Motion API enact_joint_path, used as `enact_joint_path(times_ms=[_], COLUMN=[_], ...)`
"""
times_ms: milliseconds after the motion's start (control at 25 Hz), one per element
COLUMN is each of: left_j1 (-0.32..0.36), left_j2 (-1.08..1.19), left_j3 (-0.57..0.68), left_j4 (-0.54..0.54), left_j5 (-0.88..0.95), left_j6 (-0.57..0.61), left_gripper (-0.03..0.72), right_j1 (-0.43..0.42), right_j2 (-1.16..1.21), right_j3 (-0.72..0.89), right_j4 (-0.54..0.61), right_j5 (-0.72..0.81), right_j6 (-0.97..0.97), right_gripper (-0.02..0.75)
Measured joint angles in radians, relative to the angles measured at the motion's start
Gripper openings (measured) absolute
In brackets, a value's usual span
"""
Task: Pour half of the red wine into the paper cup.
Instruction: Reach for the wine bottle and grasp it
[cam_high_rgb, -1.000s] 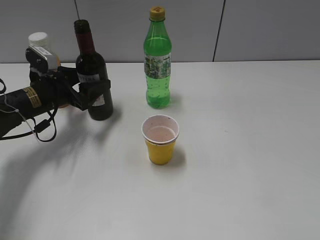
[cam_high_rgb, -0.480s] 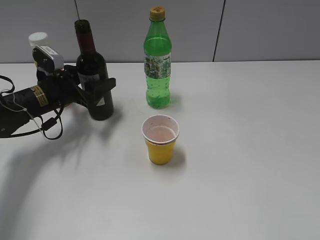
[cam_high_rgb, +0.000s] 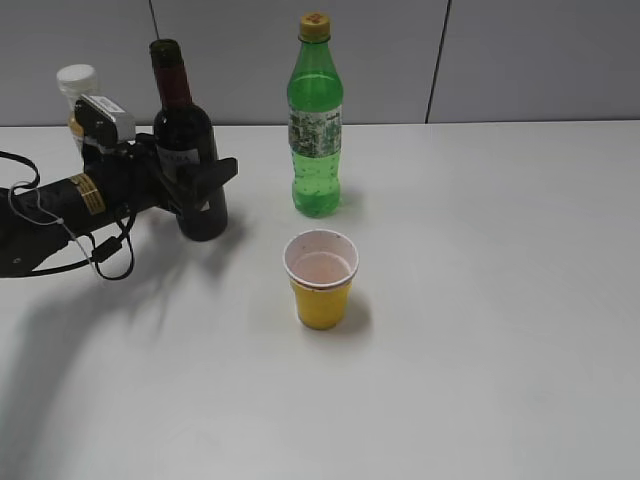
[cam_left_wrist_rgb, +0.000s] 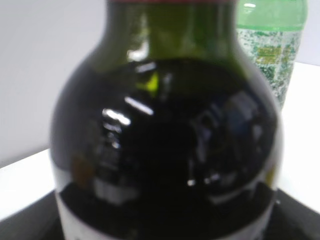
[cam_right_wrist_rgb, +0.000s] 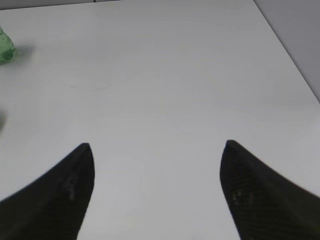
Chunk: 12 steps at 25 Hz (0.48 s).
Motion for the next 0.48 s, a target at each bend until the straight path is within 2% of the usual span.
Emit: enact_joint_path(times_ms=[480], left_j1=[-0.001], left_j2=[0.0], left_j3=[0.0], left_j4=[-0.019], left_j5=[0.0], left_j6=[0.0], left_gripper=[0.589], right_j1=[0.0], right_j2=[0.0], right_j3=[0.0], right_j4=[0.0], right_j5=[0.0], right_j6=[0.0], right_gripper=[0.591])
